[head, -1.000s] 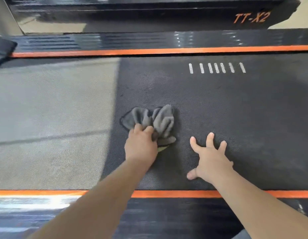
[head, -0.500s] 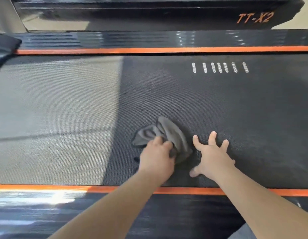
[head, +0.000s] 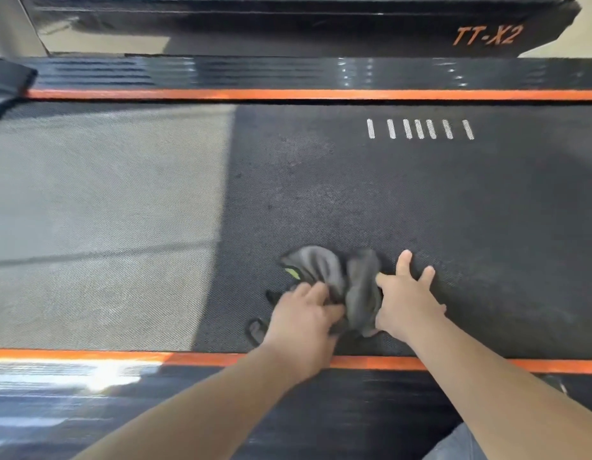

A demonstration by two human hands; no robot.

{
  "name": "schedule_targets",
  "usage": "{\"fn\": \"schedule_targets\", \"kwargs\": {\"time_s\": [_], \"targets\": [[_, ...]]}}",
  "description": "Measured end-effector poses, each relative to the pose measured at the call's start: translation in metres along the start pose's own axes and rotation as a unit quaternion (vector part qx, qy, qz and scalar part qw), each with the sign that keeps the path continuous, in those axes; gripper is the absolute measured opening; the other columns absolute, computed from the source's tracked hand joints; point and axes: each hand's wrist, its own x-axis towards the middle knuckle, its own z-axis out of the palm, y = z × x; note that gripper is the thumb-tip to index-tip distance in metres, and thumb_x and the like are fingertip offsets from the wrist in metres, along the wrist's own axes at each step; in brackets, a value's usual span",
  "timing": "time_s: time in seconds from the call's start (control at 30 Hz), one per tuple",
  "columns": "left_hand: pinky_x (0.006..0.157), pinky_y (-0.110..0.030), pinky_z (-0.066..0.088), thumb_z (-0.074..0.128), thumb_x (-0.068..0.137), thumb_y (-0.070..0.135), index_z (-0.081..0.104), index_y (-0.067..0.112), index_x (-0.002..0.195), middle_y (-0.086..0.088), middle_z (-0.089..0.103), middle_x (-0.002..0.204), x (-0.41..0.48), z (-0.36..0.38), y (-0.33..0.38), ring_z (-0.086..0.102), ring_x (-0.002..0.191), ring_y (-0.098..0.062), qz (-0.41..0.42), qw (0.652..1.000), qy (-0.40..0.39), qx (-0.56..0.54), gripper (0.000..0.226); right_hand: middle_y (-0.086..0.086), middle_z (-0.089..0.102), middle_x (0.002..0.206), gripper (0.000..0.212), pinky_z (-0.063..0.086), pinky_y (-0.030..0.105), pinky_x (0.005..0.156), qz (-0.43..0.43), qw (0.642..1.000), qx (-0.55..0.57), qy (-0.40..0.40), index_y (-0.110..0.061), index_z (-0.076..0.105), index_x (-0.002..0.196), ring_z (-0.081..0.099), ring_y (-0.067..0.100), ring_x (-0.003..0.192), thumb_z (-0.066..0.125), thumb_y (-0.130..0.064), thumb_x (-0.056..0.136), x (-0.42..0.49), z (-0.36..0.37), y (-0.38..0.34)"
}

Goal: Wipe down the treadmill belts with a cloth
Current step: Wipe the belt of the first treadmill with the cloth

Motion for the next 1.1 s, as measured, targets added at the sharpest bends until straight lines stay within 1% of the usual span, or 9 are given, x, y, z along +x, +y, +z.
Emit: {"fn": "schedule_targets", "kwargs": {"time_s": [0.13,0.2,0.3,0.43,0.53,0.67,0.8,0.9,1.1], "targets": [[0.064,-0.033,0.046,0.049,0.077,0.045,0.074,0.036,0.095,0.001,0.054,0.090,0.019,-0.014,-0.036,0.056,0.083,-0.027,0.084,0.992,-0.036,0.084,0.032,-0.004,-0.036,0.163,0.113,0.026,0.076,0.111,-0.013,1.000,0.008,-0.008,-0.057,0.014,0.156,-0.023,0.045,0.152,0.091,-0.040,0.075,-0.001,0.000,0.002],[0.072,-0.037,0.046,0.061,0.082,0.039,0.074,0.035,0.102,-0.002,0.056,0.101,0.038,-0.023,-0.057,0.054,0.094,-0.031,-0.027,0.992,-0.023,0.118,0.024,-0.002,-0.036,0.163,0.122,0.028,0.076,0.111,-0.008,1.000,0.000,-0.015,-0.056,0.007,0.157,-0.023,0.046,0.152,0.092,-0.046,0.070,-0.002,-0.002,0.000],[0.065,-0.039,0.050,0.072,0.077,0.031,0.071,0.027,0.087,-0.004,0.055,0.094,0.027,-0.013,-0.034,0.054,0.086,-0.035,-0.143,0.989,0.022,0.024,0.010,-0.001,-0.038,0.162,0.128,0.027,0.077,0.111,-0.003,1.000,-0.013,-0.016,-0.058,-0.006,0.155,-0.023,0.047,0.151,0.091,-0.045,0.073,0.001,0.000,0.000],[0.058,-0.032,0.051,0.071,0.072,0.036,0.065,0.029,0.084,0.003,0.050,0.084,-0.021,0.000,-0.004,0.053,0.074,-0.026,0.036,0.997,-0.058,-0.021,0.015,-0.003,-0.039,0.161,0.109,0.023,0.076,0.113,0.001,1.000,-0.001,-0.004,-0.061,-0.007,0.154,-0.026,0.045,0.151,0.071,-0.015,0.093,0.004,0.001,0.000],[0.056,-0.030,0.048,0.073,0.067,0.042,0.074,0.036,0.085,0.004,0.054,0.080,0.000,-0.008,-0.025,0.058,0.072,-0.024,0.086,0.992,-0.045,0.076,0.018,-0.004,-0.040,0.161,0.110,0.022,0.076,0.114,-0.002,1.000,0.004,-0.008,-0.060,-0.007,0.154,-0.026,0.045,0.151,0.076,-0.023,0.092,0.005,0.001,0.002],[0.057,-0.037,0.050,0.075,0.070,0.029,0.075,0.028,0.086,-0.006,0.056,0.088,0.023,-0.010,-0.020,0.056,0.079,-0.034,-0.128,0.991,0.029,0.038,0.016,-0.003,-0.039,0.161,0.129,0.024,0.077,0.112,0.000,1.000,0.001,-0.028,-0.059,-0.004,0.155,-0.025,0.045,0.151,0.092,-0.047,0.070,0.002,-0.001,0.001],[0.063,-0.037,0.053,0.074,0.076,0.034,0.071,0.023,0.079,-0.002,0.057,0.083,-0.006,0.001,0.019,0.058,0.083,-0.032,-0.093,0.993,-0.045,-0.062,0.011,-0.003,-0.038,0.162,0.116,0.022,0.077,0.112,0.003,1.000,0.000,-0.009,-0.061,-0.005,0.154,-0.025,0.045,0.151,0.078,-0.016,0.087,0.004,0.001,0.000],[0.076,-0.033,0.046,0.071,0.088,0.046,0.071,0.026,0.100,0.001,0.062,0.104,-0.001,-0.017,0.018,0.058,0.107,-0.027,-0.068,0.987,-0.140,-0.032,0.023,-0.002,-0.038,0.162,0.110,0.021,0.078,0.112,0.002,1.000,-0.003,0.002,-0.061,-0.006,0.154,-0.024,0.045,0.151,0.063,-0.002,0.093,0.007,0.003,0.001],[0.090,-0.039,0.051,0.076,0.084,0.047,0.061,0.038,0.125,0.002,0.055,0.121,0.008,-0.048,-0.046,0.053,0.121,-0.026,-0.134,0.979,-0.148,0.048,0.045,0.001,-0.038,0.162,0.133,0.023,0.080,0.110,0.001,1.000,-0.008,-0.028,-0.058,-0.008,0.155,-0.024,0.048,0.150,0.093,-0.044,0.070,0.003,-0.002,-0.001]]}}
